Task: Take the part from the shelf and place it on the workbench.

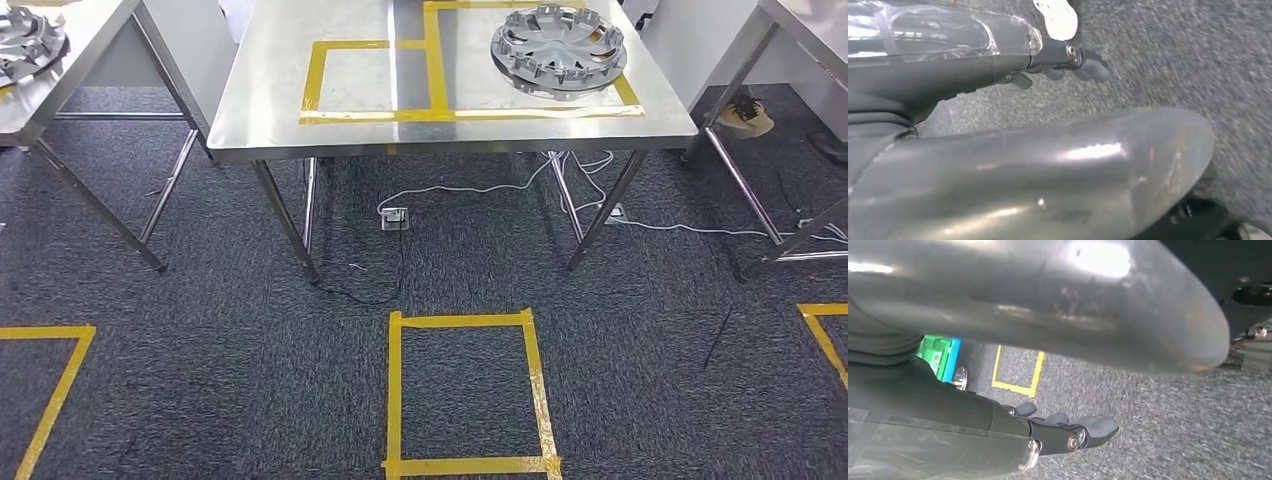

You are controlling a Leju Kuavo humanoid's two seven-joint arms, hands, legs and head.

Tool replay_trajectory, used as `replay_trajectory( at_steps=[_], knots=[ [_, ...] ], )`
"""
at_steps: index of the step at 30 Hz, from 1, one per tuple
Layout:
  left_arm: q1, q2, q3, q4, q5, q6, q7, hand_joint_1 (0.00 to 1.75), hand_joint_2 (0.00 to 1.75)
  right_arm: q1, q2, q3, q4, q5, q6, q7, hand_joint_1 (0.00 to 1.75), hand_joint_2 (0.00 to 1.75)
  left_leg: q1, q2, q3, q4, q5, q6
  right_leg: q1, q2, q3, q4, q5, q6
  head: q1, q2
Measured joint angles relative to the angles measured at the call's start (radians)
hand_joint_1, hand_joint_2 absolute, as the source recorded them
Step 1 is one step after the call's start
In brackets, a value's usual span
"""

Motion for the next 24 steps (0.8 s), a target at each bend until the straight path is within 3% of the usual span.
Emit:
replay_trajectory(
  at_steps=[2, 4, 5, 7, 8, 9, 10, 11, 13, 14, 16, 18, 19, 21, 23, 24],
  knots=[
    [0.002, 0.004, 0.0, 0.0, 0.003, -0.005, 0.011, 0.0, 0.0, 0.001, -0.004, 0.0, 0.001, 0.0, -0.01, 0.003, 0.0, 0.0, -0.002, -0.001, -0.004, -0.007, 0.004, 0.015, 0.0, 0.001, -0.005, 0.003, 0.009, 0.012, 0.0, 0.0],
    [0.003, 0.0, 0.0, -0.001, 0.007, -0.009, 0.009, 0.0, 0.0, 0.003, -0.016, 0.0, 0.001, 0.0, -0.014, 0.007, 0.0, 0.0, 0.0, -0.001, -0.016, -0.01, 0.018, 0.036, -0.003, 0.004, -0.015, 0.023, -0.015, 0.026, 0.003, 0.0],
    [0.002, -0.004, 0.0, -0.002, 0.007, -0.012, 0.006, 0.0, 0.0, 0.003, -0.023, 0.0, 0.001, 0.0, -0.013, 0.009, 0.0, 0.0, 0.001, -0.001, -0.026, -0.012, 0.027, 0.046, -0.004, 0.005, -0.026, 0.055, -0.049, 0.033, 0.006, 0.0],
    [0.003, -0.012, 0.0, -0.003, 0.008, -0.016, 0.002, 0.0, 0.0, 0.002, -0.033, 0.0, 0.002, 0.0, -0.011, 0.011, 0.0, 0.0, 0.001, -0.001, -0.048, -0.011, 0.045, 0.056, -0.006, 0.006, -0.055, 0.171, -0.144, 0.043, 0.014, 0.0],
    [0.004, -0.015, 0.0, -0.003, 0.008, -0.017, 0.001, 0.0, 0.0, 0.002, -0.037, 0.0, 0.002, 0.0, -0.011, 0.011, 0.0, 0.0, 0.001, -0.001, -0.059, -0.011, 0.054, 0.056, -0.006, 0.006, -0.065, 0.229, -0.176, 0.045, 0.016, 0.0],
    [0.004, -0.017, 0.0, -0.003, 0.008, -0.018, 0.001, 0.0, 0.0, 0.002, -0.04, 0.0, 0.002, 0.0, -0.011, 0.011, 0.0, 0.0, 0.0, -0.001, -0.071, -0.01, 0.063, 0.056, -0.006, 0.006, -0.065, 0.268, -0.187, 0.045, 0.018, 0.0],
    [0.005, -0.019, 0.0, -0.003, 0.008, -0.019, 0.001, 0.0, 0.0, 0.002, -0.043, 0.0, 0.002, 0.0, -0.012, 0.011, 0.0, 0.0, -0.001, 0.0, -0.082, -0.01, 0.072, 0.055, -0.006, 0.006, -0.05, 0.273, -0.177, 0.043, 0.019, 0.0],
    [0.005, -0.02, 0.0, -0.003, 0.008, -0.021, 0.002, 0.0, 0.0, 0.002, -0.045, 0.0, 0.002, -0.001, -0.013, 0.011, 0.0, 0.0, -0.003, 0.0, -0.092, -0.01, 0.081, 0.055, -0.005, 0.007, -0.017, 0.238, -0.15, 0.039, 0.02, 0.0],
    [0.004, -0.025, 0.0, -0.003, 0.006, -0.029, 0.01, 0.0, 0.0, -0.001, -0.049, 0.0, 0.001, -0.002, -0.019, 0.012, 0.0, 0.0, -0.005, 0.0, -0.107, -0.01, 0.096, 0.05, -0.001, 0.008, 0.082, 0.09, -0.1, 0.023, 0.021, 0.0],
    [0.004, -0.028, 0.0, -0.003, 0.005, -0.035, 0.017, 0.0, 0.0, -0.003, -0.052, 0.0, 0.001, -0.005, -0.023, 0.012, 0.0, 0.0, -0.006, 0.0, -0.112, -0.01, 0.104, 0.047, 0.002, 0.009, 0.127, 0.016, -0.092, 0.016, 0.021, 0.0],
    [0.004, -0.036, 0.0, -0.003, 0.001, -0.044, 0.035, 0.0, 0.0, -0.007, -0.058, 0.0, 0.001, -0.01, -0.03, 0.014, 0.0, 0.0, -0.005, 0.003, -0.118, -0.013, 0.121, 0.036, 0.008, 0.011, 0.166, -0.06, -0.095, 0.007, 0.02, 0.0],
    [0.005, -0.042, 0.0, -0.003, -0.001, -0.047, 0.041, 0.0, 0.0, -0.008, -0.066, 0.0, 0.002, -0.012, -0.031, 0.017, 0.0, 0.0, -0.003, 0.006, -0.119, -0.022, 0.138, 0.024, 0.01, 0.011, 0.161, -0.073, -0.08, 0.001, 0.02, 0.0],
    [0.006, -0.043, 0.0, -0.003, -0.001, -0.046, 0.039, 0.0, 0.0, -0.008, -0.069, 0.0, 0.002, -0.012, -0.031, 0.019, 0.0, 0.0, -0.003, 0.005, -0.122, -0.02, 0.13, 0.019, 0.008, 0.009, 0.157, -0.079, -0.067, -0.003, 0.02, 0.0],
    [0.006, -0.043, 0.0, -0.003, 0.0, -0.038, 0.023, 0.0, 0.0, -0.008, -0.076, 0.0, 0.001, -0.012, -0.031, 0.022, 0.0, 0.0, -0.003, 0.004, -0.146, 0.035, 0.062, 0.012, 0.004, 0.004, 0.137, -0.089, -0.042, -0.011, 0.016, 0.0],
    [0.007, -0.043, 0.001, -0.003, 0.005, -0.024, -0.009, 0.0, 0.0, -0.008, -0.084, 0.003, 0.001, -0.011, -0.031, 0.015, 0.0, 0.0, -0.001, 0.003, -0.181, 0.157, -0.029, 0.006, 0.005, 0.002, 0.108, -0.086, -0.024, -0.016, 0.011, 0.0],
    [0.007, -0.043, 0.001, -0.003, 0.009, -0.017, -0.026, 0.0, 0.0, -0.007, -0.087, 0.005, 0.001, -0.011, -0.03, 0.006, 0.0, 0.0, -0.001, 0.002, -0.192, 0.213, -0.043, 0.004, 0.006, 0.001, 0.093, -0.083, -0.016, -0.016, 0.01, 0.0]
  ],
)
